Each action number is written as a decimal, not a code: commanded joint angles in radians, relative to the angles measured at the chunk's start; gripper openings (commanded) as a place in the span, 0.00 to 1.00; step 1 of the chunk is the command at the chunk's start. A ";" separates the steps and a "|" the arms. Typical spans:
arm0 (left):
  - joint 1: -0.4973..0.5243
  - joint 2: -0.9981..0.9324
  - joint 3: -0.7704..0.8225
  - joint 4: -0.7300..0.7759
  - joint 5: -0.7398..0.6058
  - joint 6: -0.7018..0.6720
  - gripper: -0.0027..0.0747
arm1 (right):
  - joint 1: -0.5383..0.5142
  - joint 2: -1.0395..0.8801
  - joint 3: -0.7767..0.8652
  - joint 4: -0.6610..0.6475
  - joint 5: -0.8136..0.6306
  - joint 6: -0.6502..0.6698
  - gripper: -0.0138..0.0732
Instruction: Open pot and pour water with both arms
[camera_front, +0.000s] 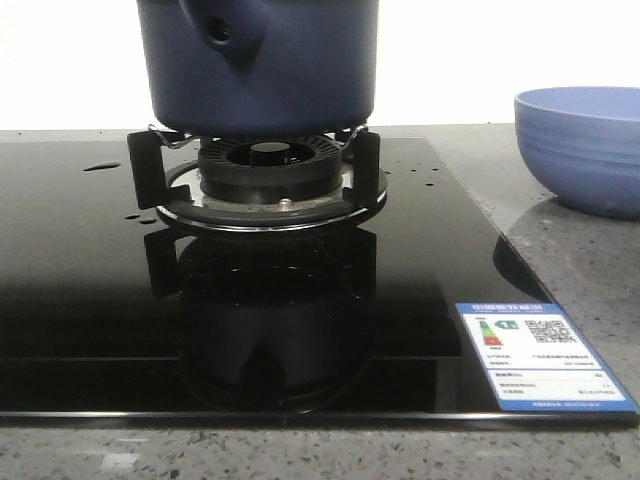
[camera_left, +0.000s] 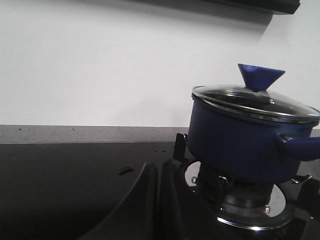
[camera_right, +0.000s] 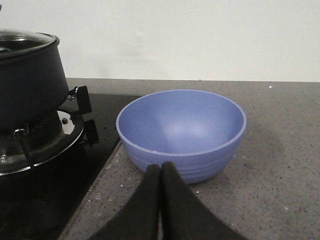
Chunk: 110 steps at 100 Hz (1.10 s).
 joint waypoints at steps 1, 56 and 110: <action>0.003 0.011 -0.027 -0.032 0.004 0.000 0.01 | 0.001 0.006 -0.025 0.026 -0.048 -0.010 0.10; 0.003 0.011 -0.027 -0.032 0.004 0.000 0.01 | 0.001 0.006 -0.025 0.026 -0.048 -0.010 0.10; 0.003 0.008 -0.020 1.486 -0.188 -1.564 0.01 | 0.001 0.006 -0.025 0.026 -0.048 -0.010 0.10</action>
